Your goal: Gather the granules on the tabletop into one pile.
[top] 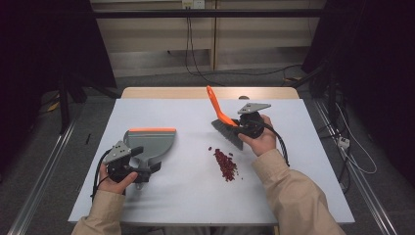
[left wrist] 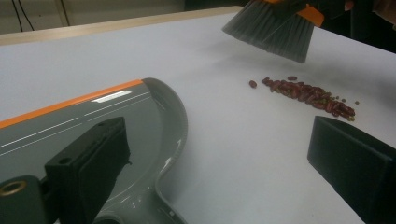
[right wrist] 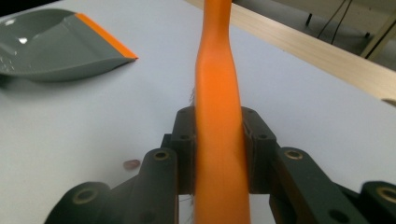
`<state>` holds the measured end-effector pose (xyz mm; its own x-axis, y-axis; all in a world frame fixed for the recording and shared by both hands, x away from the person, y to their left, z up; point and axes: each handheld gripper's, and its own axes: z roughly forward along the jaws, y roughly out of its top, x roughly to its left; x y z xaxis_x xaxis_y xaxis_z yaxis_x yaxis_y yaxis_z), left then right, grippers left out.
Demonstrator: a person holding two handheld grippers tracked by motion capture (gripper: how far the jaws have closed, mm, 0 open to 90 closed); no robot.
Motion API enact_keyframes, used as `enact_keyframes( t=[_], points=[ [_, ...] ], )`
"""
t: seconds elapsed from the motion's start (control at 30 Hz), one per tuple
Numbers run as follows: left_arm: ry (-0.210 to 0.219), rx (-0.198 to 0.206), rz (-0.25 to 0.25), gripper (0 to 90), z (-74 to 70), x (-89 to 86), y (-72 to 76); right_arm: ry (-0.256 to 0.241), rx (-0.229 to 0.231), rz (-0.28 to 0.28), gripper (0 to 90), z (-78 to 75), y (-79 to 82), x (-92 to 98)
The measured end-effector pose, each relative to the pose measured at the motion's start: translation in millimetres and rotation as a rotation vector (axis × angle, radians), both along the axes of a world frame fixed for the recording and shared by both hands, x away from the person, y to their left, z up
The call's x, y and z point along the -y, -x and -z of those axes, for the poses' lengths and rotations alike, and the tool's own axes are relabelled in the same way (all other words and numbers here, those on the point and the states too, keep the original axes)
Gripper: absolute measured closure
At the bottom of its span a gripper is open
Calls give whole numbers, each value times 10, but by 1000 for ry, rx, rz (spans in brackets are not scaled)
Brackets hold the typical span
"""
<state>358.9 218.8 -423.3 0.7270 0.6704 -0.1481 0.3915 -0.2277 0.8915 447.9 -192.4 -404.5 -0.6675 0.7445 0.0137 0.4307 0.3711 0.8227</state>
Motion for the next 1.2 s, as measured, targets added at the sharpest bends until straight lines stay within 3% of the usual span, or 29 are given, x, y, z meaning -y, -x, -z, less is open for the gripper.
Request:
enact_keyframes(
  t=[0.37,0.7,1.2],
  points=[
    [-3,0,-2,52,3,-8,-9,78,59,-101,709,147,-109,-35],
    [-7,-3,-4,52,7,-8,-10,125,110,-193,709,175,-151,-131],
    [-4,-1,-10,52,10,3,-7,183,78,-373,712,189,-19,-295]
  ],
)
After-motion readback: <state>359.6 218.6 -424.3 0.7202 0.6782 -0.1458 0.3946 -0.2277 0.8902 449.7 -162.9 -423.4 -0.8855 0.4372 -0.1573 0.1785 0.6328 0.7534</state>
